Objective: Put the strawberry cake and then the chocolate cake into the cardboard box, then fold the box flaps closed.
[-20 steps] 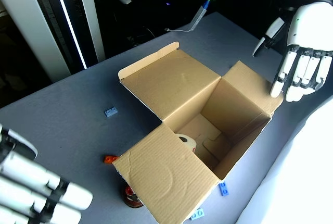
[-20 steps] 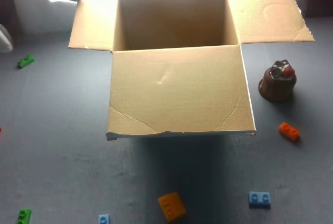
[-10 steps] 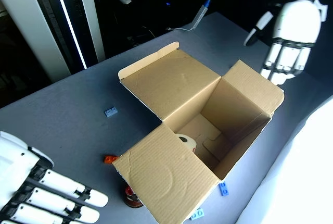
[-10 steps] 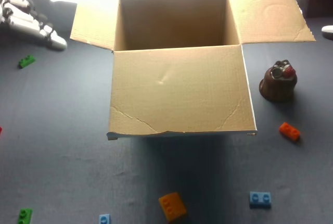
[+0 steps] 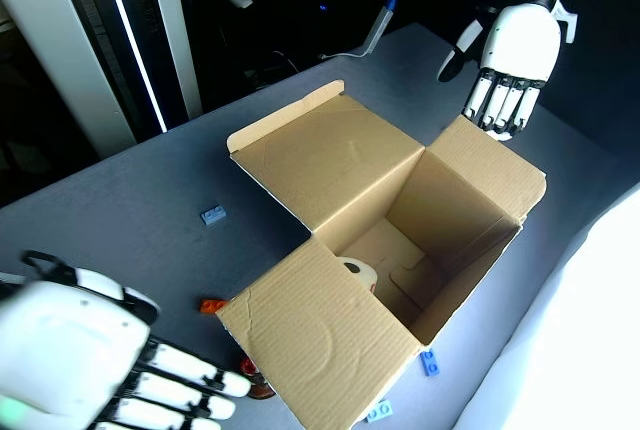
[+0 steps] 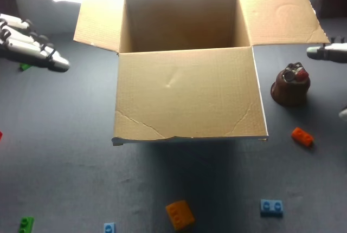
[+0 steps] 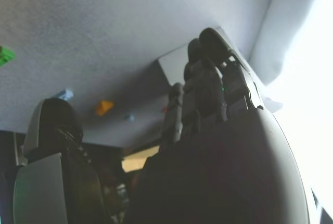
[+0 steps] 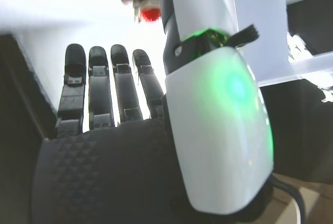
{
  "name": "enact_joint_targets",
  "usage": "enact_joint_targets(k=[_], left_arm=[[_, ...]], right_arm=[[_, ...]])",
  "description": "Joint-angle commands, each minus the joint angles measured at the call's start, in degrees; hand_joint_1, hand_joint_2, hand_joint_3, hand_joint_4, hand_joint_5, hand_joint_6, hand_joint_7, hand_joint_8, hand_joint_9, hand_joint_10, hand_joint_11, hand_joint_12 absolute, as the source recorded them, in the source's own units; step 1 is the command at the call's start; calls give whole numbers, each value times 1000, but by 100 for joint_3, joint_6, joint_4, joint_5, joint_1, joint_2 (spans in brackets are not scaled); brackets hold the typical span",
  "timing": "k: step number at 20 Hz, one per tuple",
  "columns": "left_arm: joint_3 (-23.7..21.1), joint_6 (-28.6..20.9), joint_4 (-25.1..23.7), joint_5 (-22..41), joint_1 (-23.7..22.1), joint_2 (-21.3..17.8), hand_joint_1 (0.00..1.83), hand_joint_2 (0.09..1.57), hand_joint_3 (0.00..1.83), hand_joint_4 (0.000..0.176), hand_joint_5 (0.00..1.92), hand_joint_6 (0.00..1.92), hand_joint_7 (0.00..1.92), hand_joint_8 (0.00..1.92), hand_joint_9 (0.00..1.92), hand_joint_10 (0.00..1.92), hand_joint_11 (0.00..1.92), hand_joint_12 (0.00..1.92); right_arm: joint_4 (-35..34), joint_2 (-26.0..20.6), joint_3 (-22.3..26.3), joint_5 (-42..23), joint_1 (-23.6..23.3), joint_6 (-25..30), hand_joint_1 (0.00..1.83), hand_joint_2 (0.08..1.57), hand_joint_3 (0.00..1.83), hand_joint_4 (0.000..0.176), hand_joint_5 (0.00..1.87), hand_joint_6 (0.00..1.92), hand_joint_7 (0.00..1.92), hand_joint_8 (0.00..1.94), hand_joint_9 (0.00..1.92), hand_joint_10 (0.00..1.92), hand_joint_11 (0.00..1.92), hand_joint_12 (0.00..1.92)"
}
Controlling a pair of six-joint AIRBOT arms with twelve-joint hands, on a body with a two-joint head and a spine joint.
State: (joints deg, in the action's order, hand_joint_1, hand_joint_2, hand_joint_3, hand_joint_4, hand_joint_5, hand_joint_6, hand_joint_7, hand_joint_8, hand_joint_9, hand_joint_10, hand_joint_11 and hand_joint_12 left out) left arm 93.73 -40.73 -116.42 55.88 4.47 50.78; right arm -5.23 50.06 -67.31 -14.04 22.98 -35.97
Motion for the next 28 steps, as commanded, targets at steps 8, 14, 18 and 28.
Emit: enact_joint_targets(k=[8,14,18,28], left_arm=[[35,367,790,-126,53,-63,573,1033,5,51,112,3,180,6,327,2,0,1070],[47,421,846,-126,61,53,340,1093,8,70,125,5,189,4,294,0,0,979],[32,595,956,-74,107,90,307,1107,5,74,151,5,231,4,307,2,0,988],[26,890,1349,-72,308,96,295,1134,7,73,127,2,186,2,272,0,0,974]], right_arm=[[-127,605,-545,-687,-136,-136,1111,1038,3,0,68,1,124,0,99,0,0,354],[-133,968,-830,-775,-228,-237,1071,1029,0,0,53,0,103,0,106,3,0,346],[-363,1246,-1152,-786,-189,-490,1073,1047,5,0,30,3,86,3,105,9,0,321],[-372,1584,-1507,-930,-77,-549,1125,1010,0,0,92,12,134,3,138,12,0,397]])
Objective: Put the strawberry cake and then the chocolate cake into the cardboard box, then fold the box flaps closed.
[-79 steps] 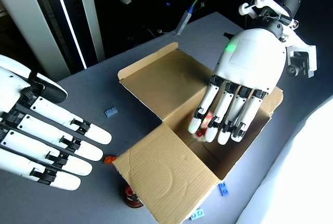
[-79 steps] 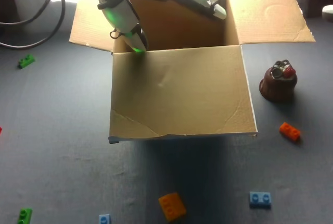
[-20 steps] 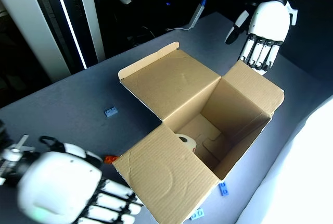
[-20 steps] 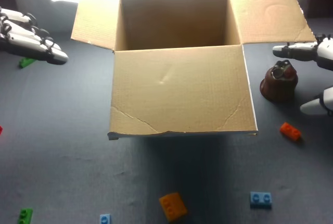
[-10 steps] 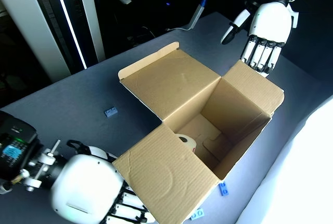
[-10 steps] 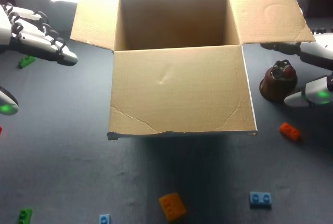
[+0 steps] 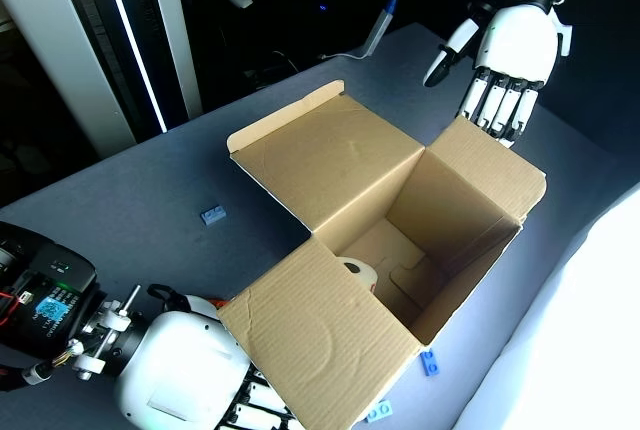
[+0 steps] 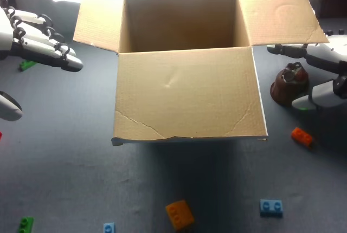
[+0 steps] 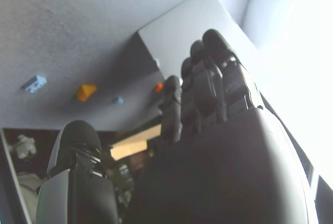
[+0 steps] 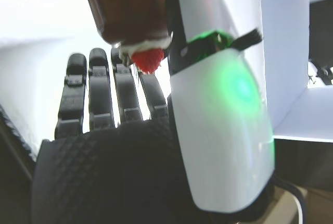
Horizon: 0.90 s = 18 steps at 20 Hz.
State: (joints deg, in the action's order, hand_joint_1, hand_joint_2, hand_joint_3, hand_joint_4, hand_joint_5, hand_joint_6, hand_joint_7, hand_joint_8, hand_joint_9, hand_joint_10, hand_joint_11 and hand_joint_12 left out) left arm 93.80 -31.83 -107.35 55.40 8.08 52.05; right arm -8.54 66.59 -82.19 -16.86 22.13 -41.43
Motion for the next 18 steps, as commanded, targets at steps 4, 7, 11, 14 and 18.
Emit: enact_joint_targets(k=[4,7,11,14,18], left_arm=[[-7,291,771,-25,4,-51,314,1132,2,73,130,1,195,1,292,5,0,1018],[-109,506,886,-25,50,-96,313,1133,2,71,134,1,191,0,287,1,0,1026],[-382,572,885,-23,205,-148,300,1133,1,68,132,2,171,0,283,0,0,1052],[-479,571,876,32,205,-165,306,1132,0,71,123,0,193,7,289,5,0,1060],[-410,571,712,8,260,-149,321,1131,0,74,116,4,184,1,288,3,0,1044]], right_arm=[[-42,45,-121,-662,140,-41,1126,1009,0,0,95,7,114,2,127,3,0,258],[-42,84,-146,-722,189,-111,1126,1011,0,0,86,2,107,0,119,0,0,225],[-42,91,-153,-785,188,-144,1124,1011,0,0,83,1,116,1,135,5,0,368],[-42,91,-154,-807,197,-177,1145,1001,0,0,94,7,130,3,133,5,0,431],[-42,91,-156,-825,199,-191,1134,1014,2,0,67,0,122,1,115,1,0,362]])
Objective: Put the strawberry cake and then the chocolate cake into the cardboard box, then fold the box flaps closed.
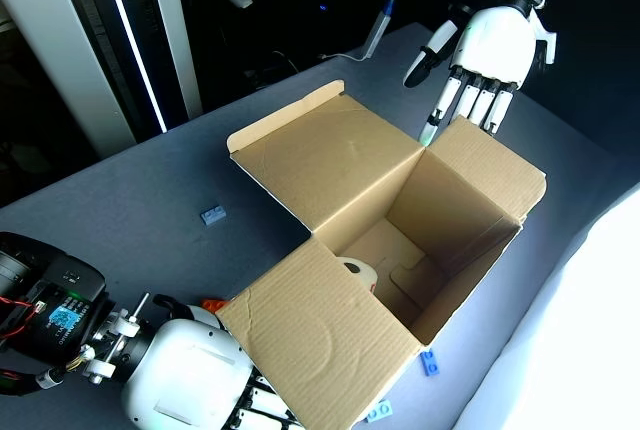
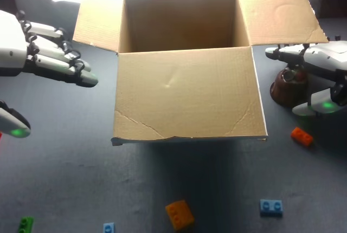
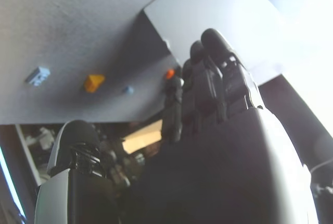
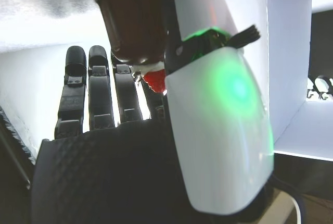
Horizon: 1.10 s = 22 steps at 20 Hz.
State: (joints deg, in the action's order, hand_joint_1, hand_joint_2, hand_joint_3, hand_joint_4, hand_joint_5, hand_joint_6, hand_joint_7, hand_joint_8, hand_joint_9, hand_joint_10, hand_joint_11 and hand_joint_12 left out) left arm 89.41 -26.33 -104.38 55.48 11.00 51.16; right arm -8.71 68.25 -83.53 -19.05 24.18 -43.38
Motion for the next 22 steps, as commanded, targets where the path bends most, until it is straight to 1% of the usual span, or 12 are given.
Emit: enact_joint_targets(k=[1,5,8,10,15,16,17,18,19,20,21,22], left_arm=[[34,20,417,-6,-30,-56,329,1129,0,77,109,1,184,1,285,1,0,1037],[72,22,432,-19,-76,-40,326,1128,0,77,115,2,195,2,297,4,0,1045],[212,22,432,-72,-41,18,338,1116,0,77,113,0,191,1,295,2,0,1059],[222,22,432,-85,25,22,344,1110,0,77,122,3,182,0,295,2,0,1086],[224,22,445,-85,163,12,346,1106,0,77,135,4,210,8,306,6,0,1083],[226,22,483,-85,163,12,350,1107,0,78,140,6,206,5,301,3,0,1083],[226,22,520,-85,163,11,333,1112,1,77,121,1,197,1,294,0,0,1081],[226,21,558,-85,162,9,319,1115,2,76,119,1,197,1,294,0,0,1083],[228,21,565,-85,162,9,323,1115,2,79,106,0,182,0,286,0,0,1083],[232,21,566,-85,162,9,334,1110,0,81,106,0,183,1,294,3,0,1098],[232,21,566,-85,163,9,346,1105,0,81,116,4,187,2,301,5,0,1105],[232,21,568,-85,163,9,320,1111,1,75,108,1,195,5,296,3,0,1106]], right_arm=[[-25,-75,-23,-611,-4,1,1132,1008,0,0,79,5,135,4,127,5,0,405],[-25,-75,-23,-621,6,-10,1114,1017,2,0,96,7,140,6,128,5,0,242],[-24,-76,-24,-626,13,-22,1104,1016,1,0,105,6,147,1,139,6,0,295],[-24,-77,-24,-653,17,-65,1093,1031,6,0,91,1,113,1,104,1,0,183],[-23,-80,-26,-661,22,-122,1073,1053,10,0,102,12,118,4,101,5,0,307],[-23,-81,-26,-663,29,-152,1103,1039,2,0,189,44,235,35,190,40,0,554],[-23,-82,-26,-664,36,-158,1140,1027,0,0,362,118,408,85,357,124,0,960],[-23,-85,-26,-678,38,-165,1145,1027,0,0,478,202,565,106,430,391,0,1266],[-23,-86,-26,-684,39,-166,1175,1026,0,0,650,335,745,222,502,817,49,1565],[-23,-87,-26,-691,38,-166,1170,1041,3,0,661,649,661,801,458,1287,132,1833],[-23,-87,-26,-700,38,-166,1172,1175,10,0,759,1070,773,1295,456,1517,219,1903],[-23,-87,-26,-702,38,-166,1173,1206,5,0,792,1142,783,1423,457,1631,314,1917]])
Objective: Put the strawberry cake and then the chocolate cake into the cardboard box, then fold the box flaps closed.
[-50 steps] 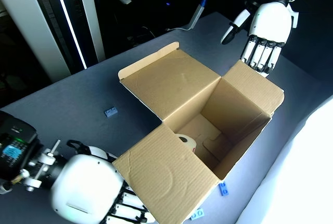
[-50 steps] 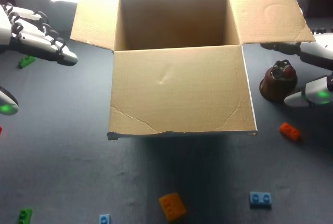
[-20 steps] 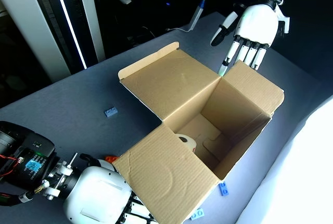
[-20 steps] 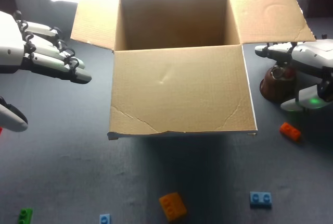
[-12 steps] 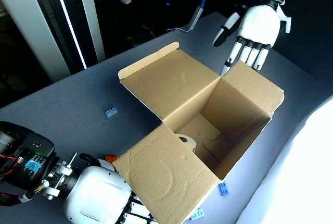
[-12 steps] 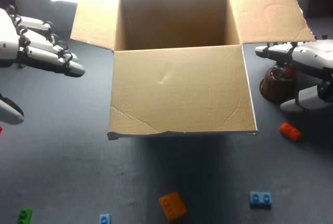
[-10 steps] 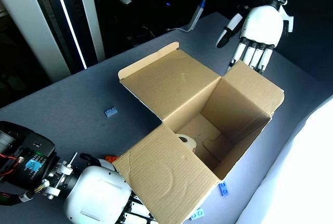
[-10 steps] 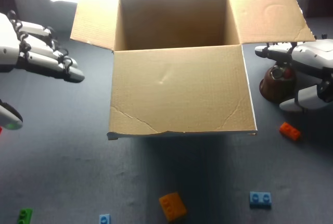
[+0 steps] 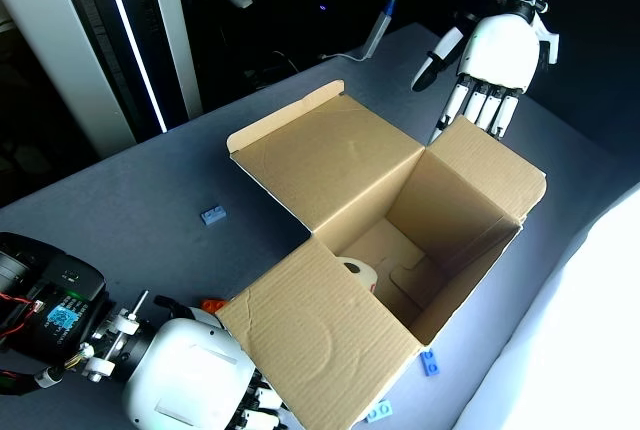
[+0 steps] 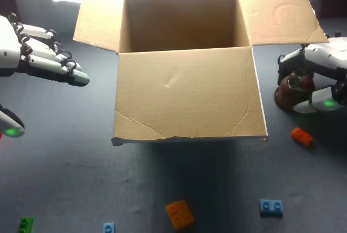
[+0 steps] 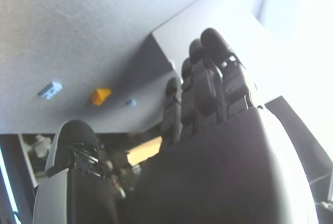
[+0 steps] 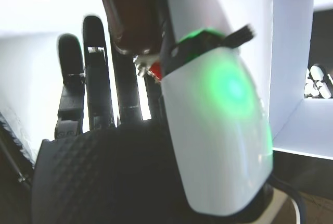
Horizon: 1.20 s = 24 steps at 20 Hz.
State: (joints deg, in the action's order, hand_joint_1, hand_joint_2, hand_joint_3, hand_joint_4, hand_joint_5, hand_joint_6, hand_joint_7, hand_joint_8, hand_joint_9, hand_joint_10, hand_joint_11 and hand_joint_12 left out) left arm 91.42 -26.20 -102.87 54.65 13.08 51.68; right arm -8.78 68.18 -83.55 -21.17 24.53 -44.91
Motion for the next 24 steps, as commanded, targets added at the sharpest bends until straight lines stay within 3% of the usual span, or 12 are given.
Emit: enact_joint_targets(k=[1,2,6,11,18,22,24], left_arm=[[34,8,420,-1,-45,-43,333,1107,0,76,119,5,198,5,300,4,0,1107],[43,8,420,-1,-45,-43,334,1107,0,76,125,7,198,4,302,5,0,1107],[40,8,419,-2,-45,-50,300,1117,3,75,100,0,182,2,281,1,0,1088],[38,8,418,-2,-45,-53,269,1119,2,75,104,2,175,1,274,3,0,1106],[37,8,417,-2,-46,-60,310,1115,0,80,126,7,192,7,305,12,0,1109],[34,8,417,-2,-48,-63,283,1126,3,72,129,6,203,6,326,16,0,1115],[30,8,416,-2,-50,-65,300,1119,0,78,150,11,227,11,335,15,0,1151]], right_arm=[[-17,-83,-24,-493,2,-14,1189,1207,0,0,827,1092,791,1479,500,1750,384,1920],[-17,-89,-24,-493,2,-14,1200,1203,0,0,851,1054,794,1501,527,1817,424,1921],[-16,-217,10,-470,-21,-14,1221,1181,0,0,850,1030,887,1378,656,1753,479,1921],[-14,-1000,722,-353,-305,-103,1226,1174,0,0,838,1044,912,1337,671,1707,461,1921],[-12,-2157,1482,-45,-1120,-464,1214,1187,2,0,817,1085,882,1372,635,1698,433,1921],[21,-2405,1505,-4,-1795,-467,1198,1205,3,0,796,1122,839,1428,585,1712,403,1921],[145,-2407,1512,44,-2202,-468,1195,1208,2,0,790,1136,836,1430,587,1721,413,1921]])
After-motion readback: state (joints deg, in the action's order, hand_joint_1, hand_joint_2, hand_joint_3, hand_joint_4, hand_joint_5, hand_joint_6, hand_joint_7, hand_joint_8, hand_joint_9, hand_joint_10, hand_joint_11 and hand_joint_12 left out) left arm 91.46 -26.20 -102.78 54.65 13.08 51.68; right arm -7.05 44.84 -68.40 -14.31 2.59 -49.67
